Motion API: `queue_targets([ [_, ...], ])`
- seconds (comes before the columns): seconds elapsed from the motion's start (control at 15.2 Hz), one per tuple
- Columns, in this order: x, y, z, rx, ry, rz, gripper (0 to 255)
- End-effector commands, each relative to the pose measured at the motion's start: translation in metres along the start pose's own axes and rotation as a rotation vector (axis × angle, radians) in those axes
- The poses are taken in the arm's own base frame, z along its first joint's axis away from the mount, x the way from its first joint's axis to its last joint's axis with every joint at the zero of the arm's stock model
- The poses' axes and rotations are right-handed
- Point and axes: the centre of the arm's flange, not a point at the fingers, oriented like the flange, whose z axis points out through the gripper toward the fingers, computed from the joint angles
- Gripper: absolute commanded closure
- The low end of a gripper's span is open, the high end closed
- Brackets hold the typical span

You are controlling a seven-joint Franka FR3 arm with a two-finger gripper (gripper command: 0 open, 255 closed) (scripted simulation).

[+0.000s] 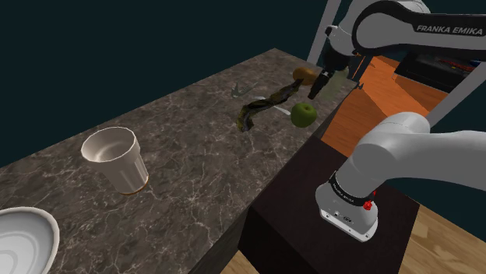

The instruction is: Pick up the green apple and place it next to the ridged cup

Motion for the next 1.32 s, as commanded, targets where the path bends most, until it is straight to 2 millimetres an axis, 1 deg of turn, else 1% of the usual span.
queue_targets([
  [0.0, -0.009, 0.014, 0.021, -0.001, 0.014, -0.009, 0],
  [0.07, -0.014, 0.021, 0.032, -0.001, 0.02, -0.013, 0],
  [0.13, -0.015, 0.021, 0.032, -0.001, 0.021, -0.013, 0],
  [0.53, -0.014, 0.021, 0.064, -0.001, 0.021, -0.013, 0],
  [0.59, -0.014, 0.021, 0.072, -0.001, 0.021, -0.013, 0],
  [1.12, -0.014, 0.021, 0.072, -0.001, 0.021, -0.013, 0],
  [1.19, -0.014, 0.021, 0.072, -0.001, 0.021, -0.013, 255],
  [1.25, -0.014, 0.021, 0.072, -0.001, 0.021, -0.013, 255],
])
